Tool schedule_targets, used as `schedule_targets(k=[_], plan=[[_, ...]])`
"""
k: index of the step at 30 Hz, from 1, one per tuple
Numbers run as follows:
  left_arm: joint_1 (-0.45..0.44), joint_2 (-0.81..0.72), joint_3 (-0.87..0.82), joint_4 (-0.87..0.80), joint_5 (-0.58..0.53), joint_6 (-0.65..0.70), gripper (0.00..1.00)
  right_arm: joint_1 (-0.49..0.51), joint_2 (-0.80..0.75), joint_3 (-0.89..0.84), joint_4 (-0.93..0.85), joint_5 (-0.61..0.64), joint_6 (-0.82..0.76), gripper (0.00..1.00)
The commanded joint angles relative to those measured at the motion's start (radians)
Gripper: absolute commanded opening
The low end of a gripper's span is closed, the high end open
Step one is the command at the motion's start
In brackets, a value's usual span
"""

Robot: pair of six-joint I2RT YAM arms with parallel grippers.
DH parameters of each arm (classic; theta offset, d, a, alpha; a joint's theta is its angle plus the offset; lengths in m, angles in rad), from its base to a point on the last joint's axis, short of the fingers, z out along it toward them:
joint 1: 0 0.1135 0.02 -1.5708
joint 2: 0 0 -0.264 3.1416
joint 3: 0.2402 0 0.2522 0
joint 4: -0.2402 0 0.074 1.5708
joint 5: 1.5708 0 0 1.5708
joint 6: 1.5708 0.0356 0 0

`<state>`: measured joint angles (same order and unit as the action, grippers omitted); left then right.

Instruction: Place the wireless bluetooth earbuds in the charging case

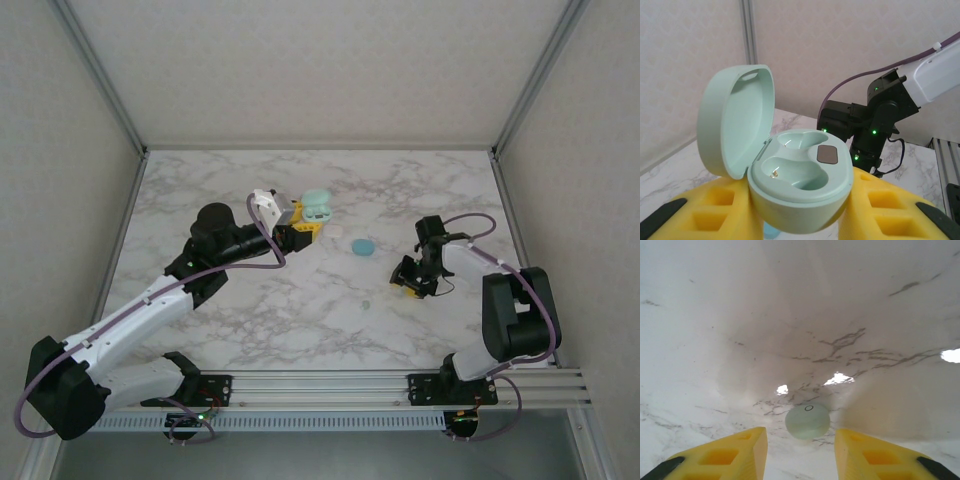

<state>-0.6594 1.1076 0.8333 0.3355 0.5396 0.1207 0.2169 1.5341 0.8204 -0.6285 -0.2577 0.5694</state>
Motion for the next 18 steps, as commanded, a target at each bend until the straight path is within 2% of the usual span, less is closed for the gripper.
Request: schedule_targets(k=[1,4,18], plan=[[-0.006,-0.022,-0.012,0.000,-0.012,0.010,0.24,0.012,0.024,0.045,-0.034,0.050,0.009,0.41],[-0.006,-0.020,-0.013,0.000,-0.012,0.008,0.23,0.017,0.038,0.056,-0.035,0.057,0.012,0.37],[-0.007,-0.031,-0.019,-0.006,-0.018,0.013,0.23,0.050,0.100,0.117,-0.051,0.078,0.002,0.35]])
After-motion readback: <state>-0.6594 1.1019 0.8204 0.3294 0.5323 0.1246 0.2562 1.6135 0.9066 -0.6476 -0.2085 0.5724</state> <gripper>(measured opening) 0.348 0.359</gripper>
